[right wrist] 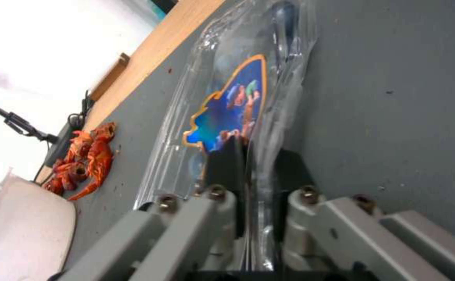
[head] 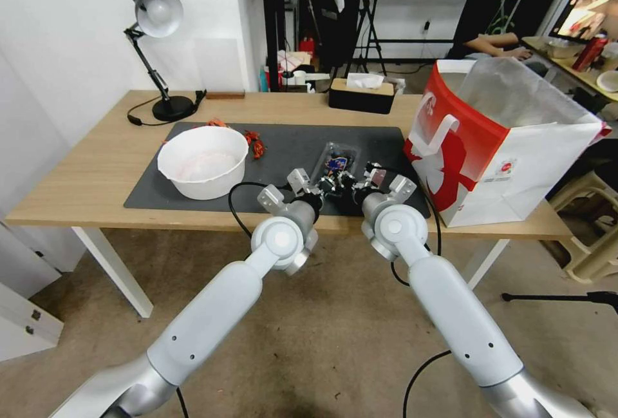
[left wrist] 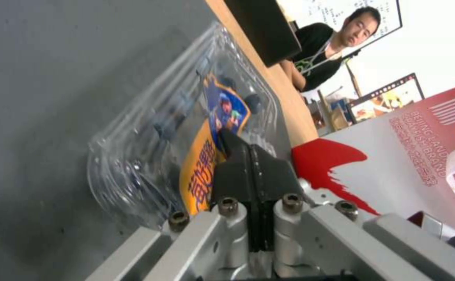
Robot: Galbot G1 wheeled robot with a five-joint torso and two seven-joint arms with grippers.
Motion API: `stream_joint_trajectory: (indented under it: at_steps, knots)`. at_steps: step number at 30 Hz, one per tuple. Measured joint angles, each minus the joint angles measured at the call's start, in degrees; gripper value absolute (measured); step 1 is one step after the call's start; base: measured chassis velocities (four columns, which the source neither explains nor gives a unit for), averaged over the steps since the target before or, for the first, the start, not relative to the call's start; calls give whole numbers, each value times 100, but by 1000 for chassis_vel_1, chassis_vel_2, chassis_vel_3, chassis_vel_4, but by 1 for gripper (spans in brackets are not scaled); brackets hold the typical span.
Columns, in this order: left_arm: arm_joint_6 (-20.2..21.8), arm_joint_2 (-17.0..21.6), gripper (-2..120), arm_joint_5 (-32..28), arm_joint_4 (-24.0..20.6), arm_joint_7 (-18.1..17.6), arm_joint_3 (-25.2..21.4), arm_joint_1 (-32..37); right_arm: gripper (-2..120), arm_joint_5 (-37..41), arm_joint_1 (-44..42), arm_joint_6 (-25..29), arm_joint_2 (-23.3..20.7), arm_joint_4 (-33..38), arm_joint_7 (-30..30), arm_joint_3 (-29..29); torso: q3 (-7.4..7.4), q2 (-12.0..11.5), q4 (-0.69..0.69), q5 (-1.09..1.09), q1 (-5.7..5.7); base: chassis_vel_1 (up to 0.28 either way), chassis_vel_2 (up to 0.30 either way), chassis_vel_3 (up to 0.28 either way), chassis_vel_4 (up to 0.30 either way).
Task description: Close the takeout container lid, then place the container into the takeout bag.
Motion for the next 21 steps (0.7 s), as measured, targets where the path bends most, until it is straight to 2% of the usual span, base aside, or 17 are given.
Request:
stream_joint_trajectory:
  at_steps: [1,7,9,10,12,13,15,16,19,20,21]
  knots:
    - [-7,13,0,88,-18,32,-3,11,0,-23,0,3,1,-3,-11,0,0,0,0,0,0,0,0,0,0]
    - [-99,141,0,646,-173,231,4,108,0,-80,-6,9,9,-1,-30,-1,0,0,0,0,0,0,0,0,0]
    - [-148,259,0,1039,-281,341,-13,198,0,-127,-5,9,20,5,-29,-11,0,0,-2,-1,0,0,0,0,0]
    - [-148,259,0,1039,-281,341,-13,198,0,-127,-5,9,20,5,-29,-11,0,0,-2,-1,0,0,0,0,0]
    - [-183,436,0,1592,-409,493,-101,361,0,-171,-5,11,24,10,-28,-24,0,0,-2,-1,0,0,0,0,0]
    - [-183,436,0,1592,-409,493,-101,361,0,-171,-5,11,24,10,-28,-24,0,0,-2,-1,0,0,0,0,0]
    - [-204,620,12,2442,-554,687,-234,611,0,-195,-5,11,24,20,-27,-28,0,0,-1,-1,0,0,0,0,0]
    - [-204,620,12,2442,-554,687,-234,611,0,-195,-5,11,24,20,-27,-28,0,0,-1,-1,0,0,0,0,0]
    - [-259,805,25,3456,-743,966,-487,988,0,-207,-6,12,15,34,-25,-30,0,-1,0,0,0,0,0,0,0]
    - [-259,805,25,3456,-743,966,-487,988,0,-207,-6,12,15,34,-25,-30,0,-1,0,0,0,0,0,0,0]
    - [-283,850,30,3697,-813,1034,-571,1106,0,-209,-5,11,11,38,-23,-31,0,-1,0,-1,1,0,0,0,0]
